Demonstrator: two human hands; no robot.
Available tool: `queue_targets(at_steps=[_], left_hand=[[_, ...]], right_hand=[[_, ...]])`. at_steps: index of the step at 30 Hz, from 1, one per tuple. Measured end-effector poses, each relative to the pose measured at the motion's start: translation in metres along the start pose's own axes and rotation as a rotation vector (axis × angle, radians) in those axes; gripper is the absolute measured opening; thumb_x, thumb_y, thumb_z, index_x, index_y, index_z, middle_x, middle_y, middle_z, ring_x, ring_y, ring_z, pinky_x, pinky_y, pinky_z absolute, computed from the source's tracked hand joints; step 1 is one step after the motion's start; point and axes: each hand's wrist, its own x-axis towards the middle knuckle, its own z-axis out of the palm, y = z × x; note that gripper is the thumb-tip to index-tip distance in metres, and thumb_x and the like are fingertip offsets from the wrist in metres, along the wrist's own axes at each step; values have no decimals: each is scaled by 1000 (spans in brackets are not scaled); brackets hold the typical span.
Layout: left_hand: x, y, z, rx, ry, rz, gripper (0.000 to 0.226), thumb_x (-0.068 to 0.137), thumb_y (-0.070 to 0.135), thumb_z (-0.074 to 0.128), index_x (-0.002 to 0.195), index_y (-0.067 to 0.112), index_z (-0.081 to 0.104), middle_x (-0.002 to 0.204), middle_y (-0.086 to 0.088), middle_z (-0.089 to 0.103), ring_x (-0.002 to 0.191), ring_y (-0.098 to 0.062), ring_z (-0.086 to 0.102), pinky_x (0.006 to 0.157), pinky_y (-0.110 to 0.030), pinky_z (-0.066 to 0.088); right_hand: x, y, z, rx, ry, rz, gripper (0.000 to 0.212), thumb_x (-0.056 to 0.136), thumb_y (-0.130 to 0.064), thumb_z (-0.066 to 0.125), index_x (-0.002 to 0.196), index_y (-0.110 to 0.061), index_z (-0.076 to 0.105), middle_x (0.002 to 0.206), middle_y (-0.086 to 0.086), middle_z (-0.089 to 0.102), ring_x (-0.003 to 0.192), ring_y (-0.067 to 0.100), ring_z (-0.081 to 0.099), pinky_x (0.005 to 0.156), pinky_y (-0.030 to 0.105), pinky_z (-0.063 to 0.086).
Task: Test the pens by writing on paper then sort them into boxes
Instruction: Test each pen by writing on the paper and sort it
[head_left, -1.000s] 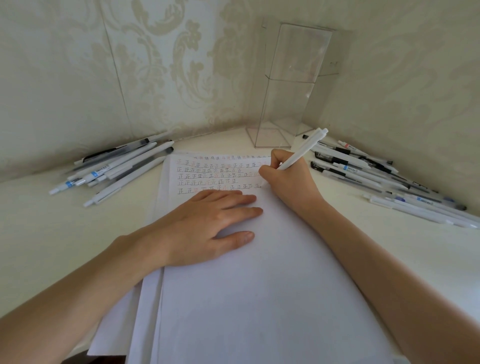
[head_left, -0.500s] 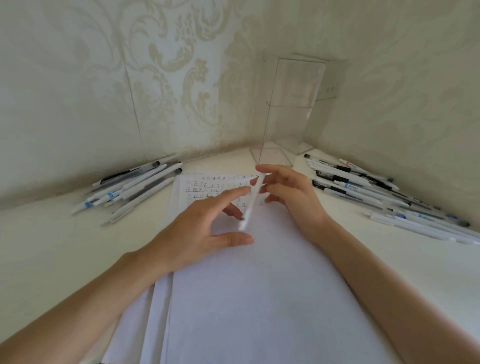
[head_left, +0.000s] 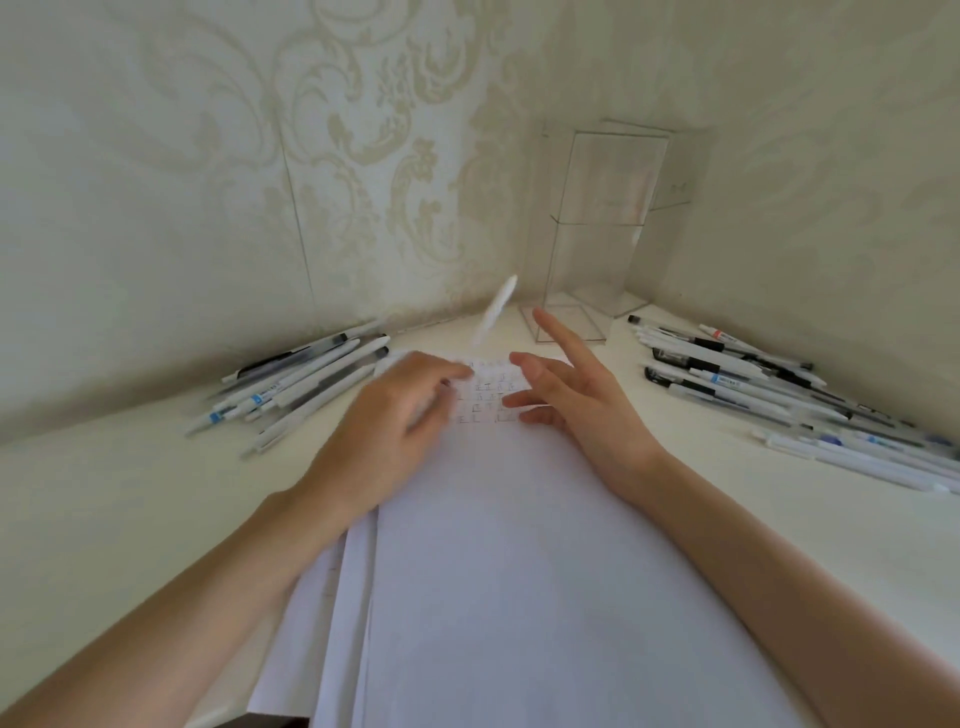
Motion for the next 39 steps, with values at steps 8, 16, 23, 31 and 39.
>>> queue_targets(at_steps=[8, 16, 23, 31, 39], left_hand=[[0, -32, -43, 544, 406, -496, 26, 83, -4, 48, 97, 7, 66, 103, -15, 59, 93, -36, 55, 83, -40, 37], [-3, 0, -9, 281, -24, -95, 42, 89, 43, 44, 117, 17, 62, 137, -2, 44, 129, -21, 36, 108, -39, 27], [-13, 12, 10, 143, -561, 103, 71, 76, 80, 16, 133, 45, 40, 138, 36, 22, 127, 22, 10, 105, -4, 4], [-14, 11, 13, 149, -568, 105, 73, 74, 81, 15, 132, 45, 42, 137, 37, 26, 125, 22, 12, 104, -4, 4], [-15, 10, 15, 107, -468, 131, 67, 81, 75, 23, 123, 36, 56, 131, 30, 39, 124, 11, 31, 106, -12, 19]], right_hand=[[3, 7, 0, -15, 11, -10, 31, 93, -26, 56, 122, -33, 52, 119, 4, 61, 87, 15, 66, 76, 31, 48], [2, 3, -11, -263, 28, -59, 29, 94, -16, 54, 121, -27, 52, 116, -6, 57, 89, 11, 61, 74, 18, 46], [10, -2, -76, -1024, 417, -127, 29, 88, -1, 48, 112, -6, 64, 115, 12, 58, 106, 29, 54, 87, 34, 43], [6, 6, -105, -1298, 483, 225, 21, 88, -11, 48, 103, -13, 63, 113, 13, 59, 112, 33, 46, 84, 34, 39], [10, 13, -103, -1237, 527, -85, 12, 95, -10, 49, 101, -5, 56, 99, 17, 62, 97, 37, 50, 79, 40, 37]])
